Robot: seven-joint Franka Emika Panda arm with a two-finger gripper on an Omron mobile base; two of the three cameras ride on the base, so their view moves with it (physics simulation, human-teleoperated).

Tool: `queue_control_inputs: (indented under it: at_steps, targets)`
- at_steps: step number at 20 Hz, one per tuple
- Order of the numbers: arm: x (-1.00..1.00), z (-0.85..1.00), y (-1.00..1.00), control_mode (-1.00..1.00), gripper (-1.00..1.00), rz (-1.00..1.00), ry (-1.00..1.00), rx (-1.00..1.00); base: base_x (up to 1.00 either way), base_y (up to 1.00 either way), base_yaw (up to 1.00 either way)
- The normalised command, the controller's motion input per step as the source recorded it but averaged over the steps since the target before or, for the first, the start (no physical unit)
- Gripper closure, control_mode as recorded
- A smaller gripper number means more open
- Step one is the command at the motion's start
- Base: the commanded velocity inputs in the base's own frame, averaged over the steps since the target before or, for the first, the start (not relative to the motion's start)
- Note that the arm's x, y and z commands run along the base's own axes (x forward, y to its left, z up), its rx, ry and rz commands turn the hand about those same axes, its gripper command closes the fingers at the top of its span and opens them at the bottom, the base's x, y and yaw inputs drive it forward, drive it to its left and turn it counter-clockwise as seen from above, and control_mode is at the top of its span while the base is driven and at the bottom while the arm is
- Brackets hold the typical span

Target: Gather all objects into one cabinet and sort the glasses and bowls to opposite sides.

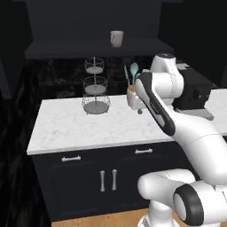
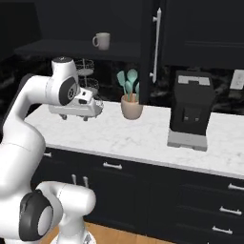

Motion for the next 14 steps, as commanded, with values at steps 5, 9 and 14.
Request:
queue_control_inputs:
  at_steps: [5, 9, 14]
  targets:
    - [0.00, 0.00, 0.00, 1.00, -1.00, 0.00, 0.00, 0.00, 0.59, 0.35, -0.14]
    - [0.00, 0.00, 0.00, 1.00, -1.00, 0.00, 0.00, 0.00, 0.66, 0.40, -0.02]
    - [0.00, 0.00, 0.00, 1.00, -1.00, 0.00, 0.00, 0.00, 0.47, 0.24, 0.00]
